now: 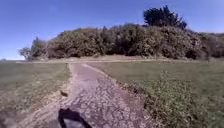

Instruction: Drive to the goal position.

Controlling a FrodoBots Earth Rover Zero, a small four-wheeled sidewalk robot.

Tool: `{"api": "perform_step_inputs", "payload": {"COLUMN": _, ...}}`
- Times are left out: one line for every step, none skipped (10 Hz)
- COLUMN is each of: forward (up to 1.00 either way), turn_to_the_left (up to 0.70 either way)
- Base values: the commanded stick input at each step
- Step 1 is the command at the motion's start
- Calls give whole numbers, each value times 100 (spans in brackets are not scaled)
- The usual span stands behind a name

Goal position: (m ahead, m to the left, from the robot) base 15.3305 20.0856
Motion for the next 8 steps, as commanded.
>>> {"api": "perform_step_inputs", "payload": {"forward": 85, "turn_to_the_left": 29}}
{"api": "perform_step_inputs", "payload": {"forward": 85, "turn_to_the_left": 32}}
{"api": "perform_step_inputs", "payload": {"forward": 85, "turn_to_the_left": 19}}
{"api": "perform_step_inputs", "payload": {"forward": 85, "turn_to_the_left": 9}}
{"api": "perform_step_inputs", "payload": {"forward": 85, "turn_to_the_left": 2}}
{"api": "perform_step_inputs", "payload": {"forward": 85, "turn_to_the_left": 1}}
{"api": "perform_step_inputs", "payload": {"forward": 85, "turn_to_the_left": 2}}
{"api": "perform_step_inputs", "payload": {"forward": 85, "turn_to_the_left": 2}}
